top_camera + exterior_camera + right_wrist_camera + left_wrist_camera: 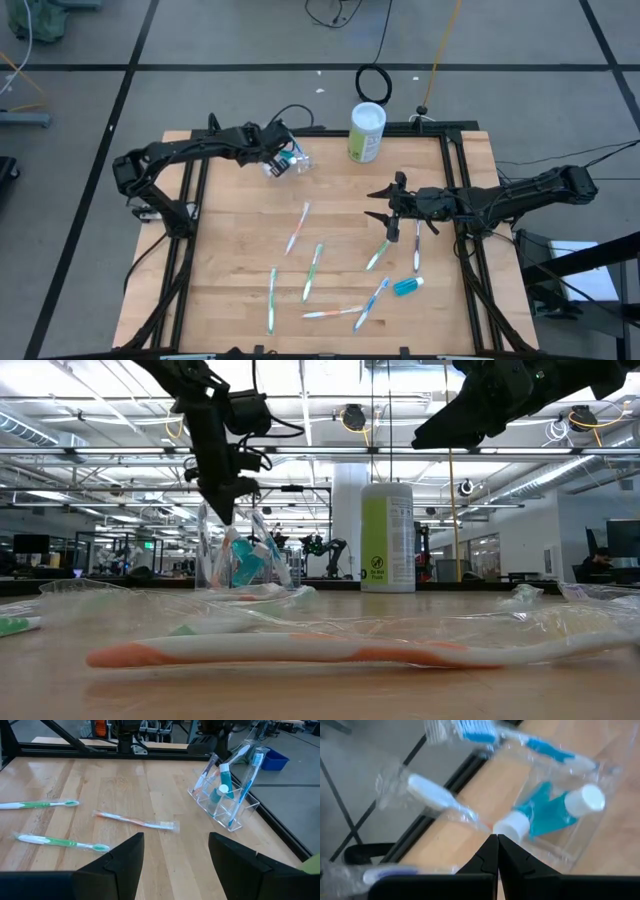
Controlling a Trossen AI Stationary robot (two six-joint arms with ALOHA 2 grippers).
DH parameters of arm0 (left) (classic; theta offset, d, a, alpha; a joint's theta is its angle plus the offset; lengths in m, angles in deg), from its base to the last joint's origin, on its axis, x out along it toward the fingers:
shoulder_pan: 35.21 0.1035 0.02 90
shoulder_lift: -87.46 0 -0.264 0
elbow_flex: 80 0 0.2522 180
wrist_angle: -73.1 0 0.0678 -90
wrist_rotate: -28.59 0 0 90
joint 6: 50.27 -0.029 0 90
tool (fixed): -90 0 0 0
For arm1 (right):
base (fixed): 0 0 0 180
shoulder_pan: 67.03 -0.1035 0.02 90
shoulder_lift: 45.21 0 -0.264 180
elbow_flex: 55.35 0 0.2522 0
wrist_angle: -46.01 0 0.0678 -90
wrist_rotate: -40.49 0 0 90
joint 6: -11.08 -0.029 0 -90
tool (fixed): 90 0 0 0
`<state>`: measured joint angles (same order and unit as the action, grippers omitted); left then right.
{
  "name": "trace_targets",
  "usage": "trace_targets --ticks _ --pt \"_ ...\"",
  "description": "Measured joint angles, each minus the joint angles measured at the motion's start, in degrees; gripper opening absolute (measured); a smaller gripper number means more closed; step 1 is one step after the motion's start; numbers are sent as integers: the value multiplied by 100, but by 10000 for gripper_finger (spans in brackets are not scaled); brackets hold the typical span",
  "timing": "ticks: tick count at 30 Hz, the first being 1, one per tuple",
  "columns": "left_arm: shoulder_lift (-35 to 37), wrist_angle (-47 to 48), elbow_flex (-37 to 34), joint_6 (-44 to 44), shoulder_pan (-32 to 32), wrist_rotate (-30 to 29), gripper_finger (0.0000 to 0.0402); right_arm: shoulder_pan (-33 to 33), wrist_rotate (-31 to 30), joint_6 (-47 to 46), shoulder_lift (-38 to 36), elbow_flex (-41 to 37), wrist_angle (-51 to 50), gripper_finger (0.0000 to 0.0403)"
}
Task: Pick & Place toothbrushing station
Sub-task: Put the top blue mouthwash into the transparent organizer, then put the top orange toothbrush into the transparent organizer
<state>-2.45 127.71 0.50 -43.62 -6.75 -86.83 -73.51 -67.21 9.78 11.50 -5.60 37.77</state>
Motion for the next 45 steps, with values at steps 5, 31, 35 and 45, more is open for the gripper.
trace_targets --ticks 5,31,35,45 --pt "0 -257 0 -35 139 627 2 0 0 -10 0 0 0 215" --pt "-651 -962 2 -18 104 604 1 1 -1 0 0 -2 22 215" --pt "-651 -1200 0 -254 104 761 1 0 -2 0 0 -2 22 215" --pt "-647 -1658 149 -592 98 955 2 0 -2 0 0 -2 26 215"
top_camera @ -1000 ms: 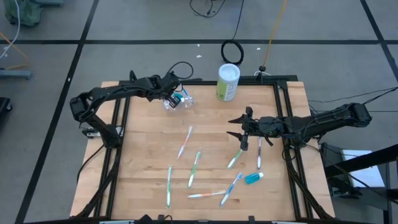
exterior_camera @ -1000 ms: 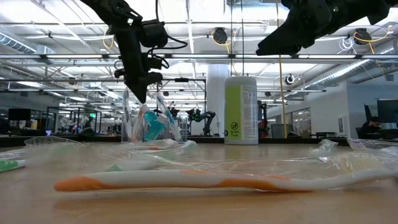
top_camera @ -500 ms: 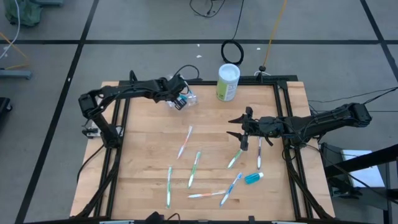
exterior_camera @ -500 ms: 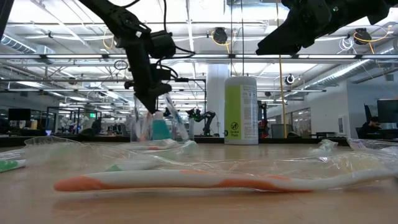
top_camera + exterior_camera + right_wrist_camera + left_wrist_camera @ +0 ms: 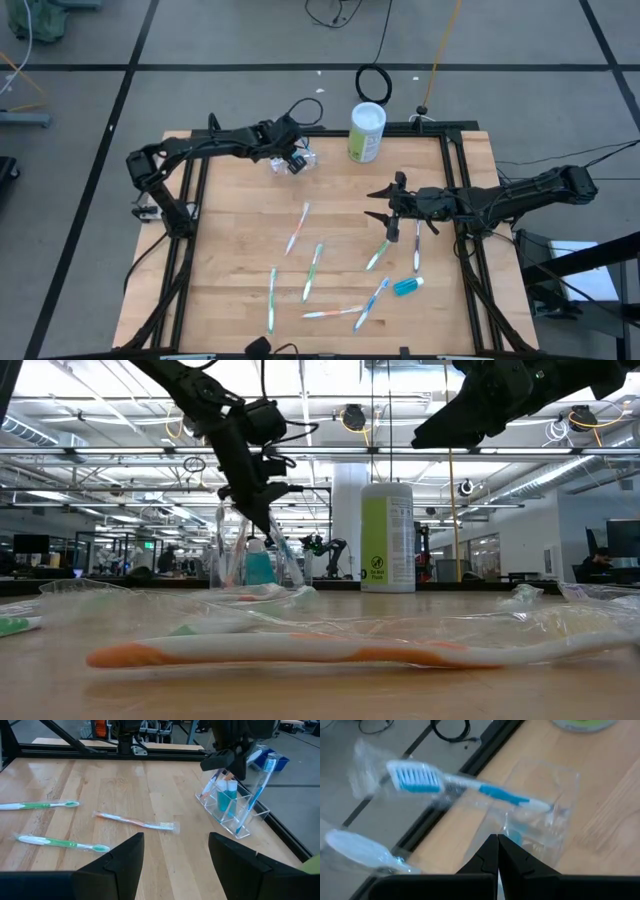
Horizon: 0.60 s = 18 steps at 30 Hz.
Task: Pick & Place toothbrushing station
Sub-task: Put the top orange toothbrush into the transparent organizer
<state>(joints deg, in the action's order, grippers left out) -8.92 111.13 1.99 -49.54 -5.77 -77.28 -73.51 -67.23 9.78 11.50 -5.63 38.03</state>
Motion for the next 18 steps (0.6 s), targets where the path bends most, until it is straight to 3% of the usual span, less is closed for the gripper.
trace_targets --ticks 4,7,11,18 --pt "213 113 269 -62 -113 456 3 -2 32 2 53 0 325 215" --pt "584 121 352 -215 -279 833 1 -80 485 188 227 -2 885 215" --pt "1381 216 358 -221 -450 860 9 -373 752 583 698 13 1744 215" --pt "2964 319 88 -214 -729 856 5 -854 724 802 1696 1111 1109 215"
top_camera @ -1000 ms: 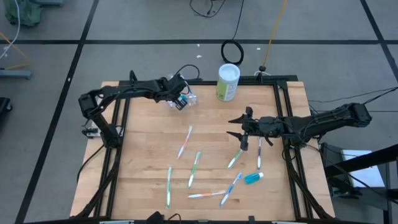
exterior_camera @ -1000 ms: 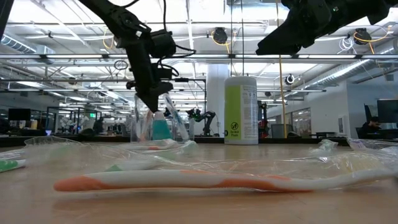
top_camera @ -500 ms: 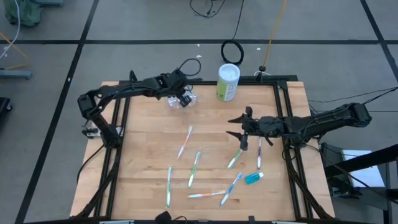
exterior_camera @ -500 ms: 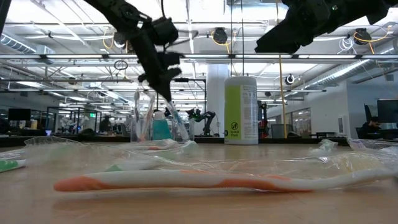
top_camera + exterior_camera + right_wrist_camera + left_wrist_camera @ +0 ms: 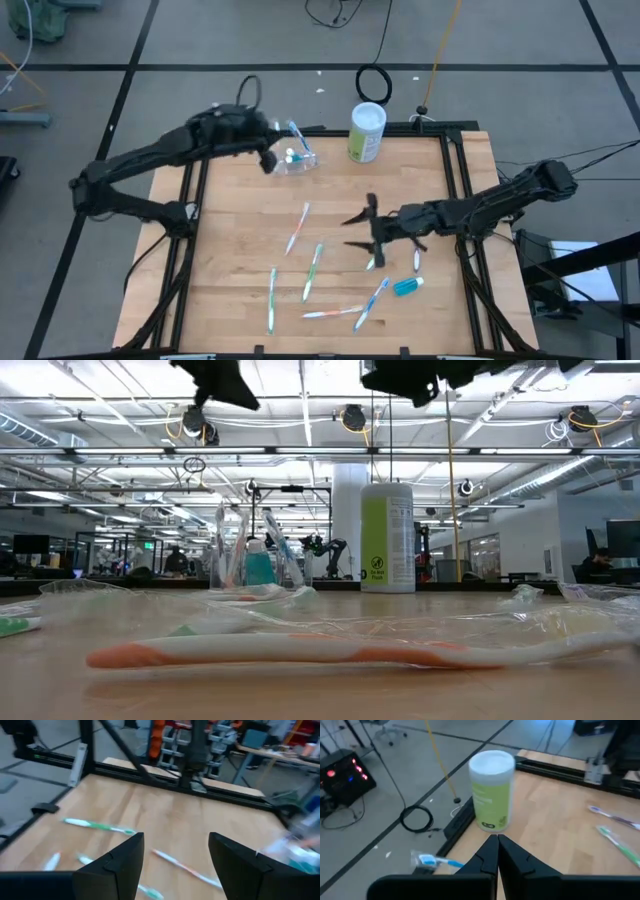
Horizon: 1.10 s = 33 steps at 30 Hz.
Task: Pick & Place toothbrushing station
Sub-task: Put the top orange toothbrush into the transparent organizer
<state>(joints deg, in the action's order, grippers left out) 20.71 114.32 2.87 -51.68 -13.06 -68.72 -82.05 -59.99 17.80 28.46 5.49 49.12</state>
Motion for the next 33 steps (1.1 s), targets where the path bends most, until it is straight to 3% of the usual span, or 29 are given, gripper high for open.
trace_targets --ticks 8,17,23,28,33 --pt "1254 -294 -1635 487 -641 -1 19 -141 -13 -224 849 410 -826 215" --pt "1722 -2224 -3664 1651 -1252 30 20 53 -629 -1463 1833 408 -1172 215" --pt "1256 -2810 -4180 2050 -1446 549 69 114 -580 -1695 2066 407 -1291 215" --pt "499 -3258 -4173 2178 -1638 579 127 117 -580 -1700 2062 408 -1056 215" --pt "-614 -4015 -4175 3296 -1752 442 159 115 -580 -1700 2066 408 -1036 215"
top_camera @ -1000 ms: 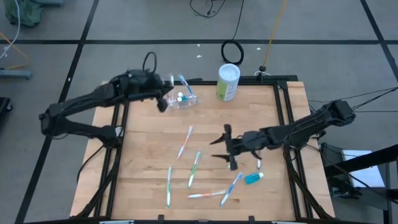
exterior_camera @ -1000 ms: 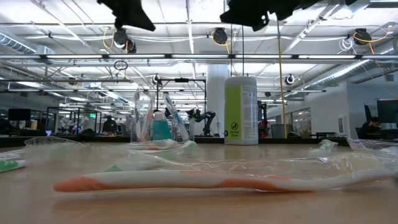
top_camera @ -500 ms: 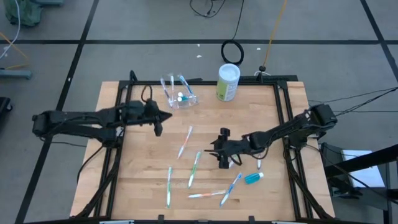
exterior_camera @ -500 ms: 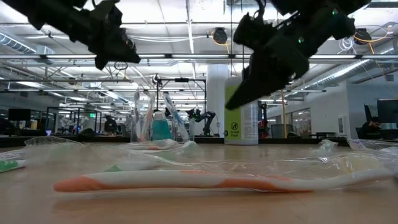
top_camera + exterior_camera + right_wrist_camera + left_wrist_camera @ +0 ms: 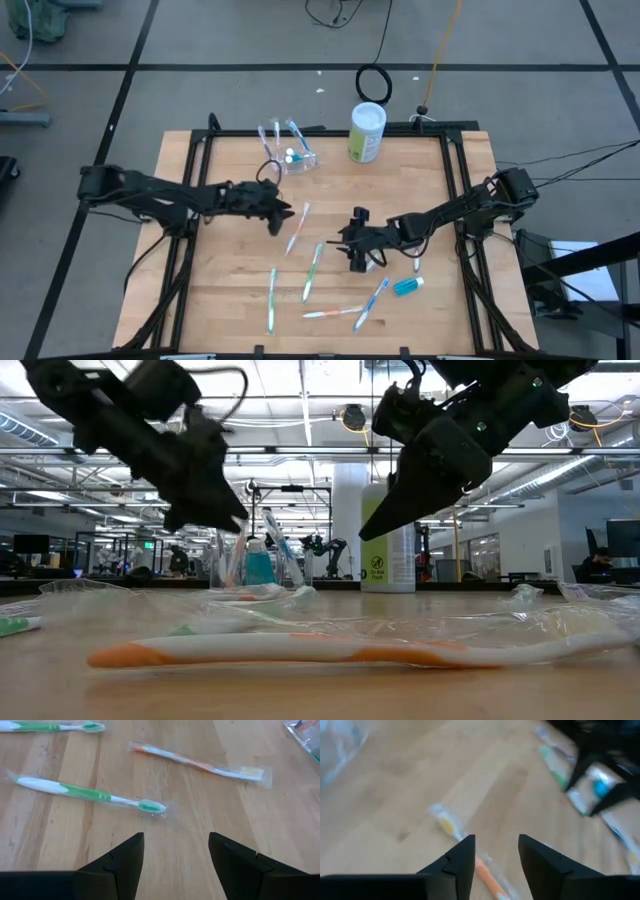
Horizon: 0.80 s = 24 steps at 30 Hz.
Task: Pick & Place toothbrushing station
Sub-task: Put the top orange toothbrush into the transparent organizer
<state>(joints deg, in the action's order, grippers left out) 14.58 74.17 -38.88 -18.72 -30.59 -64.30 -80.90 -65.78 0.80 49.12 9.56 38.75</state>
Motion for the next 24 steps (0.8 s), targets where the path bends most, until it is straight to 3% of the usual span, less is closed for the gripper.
trace_targets --ticks 5,11,18,24 --pt "-945 -576 27 559 116 -103 153 1 2 0 0 0 15 215" --pt "-1779 -808 513 488 217 10 137 0 4 0 0 0 13 215" --pt "-2507 308 1394 470 240 -133 132 0 4 0 0 0 15 215" --pt "-2459 1130 1771 282 286 -51 131 0 7 0 0 0 13 215"
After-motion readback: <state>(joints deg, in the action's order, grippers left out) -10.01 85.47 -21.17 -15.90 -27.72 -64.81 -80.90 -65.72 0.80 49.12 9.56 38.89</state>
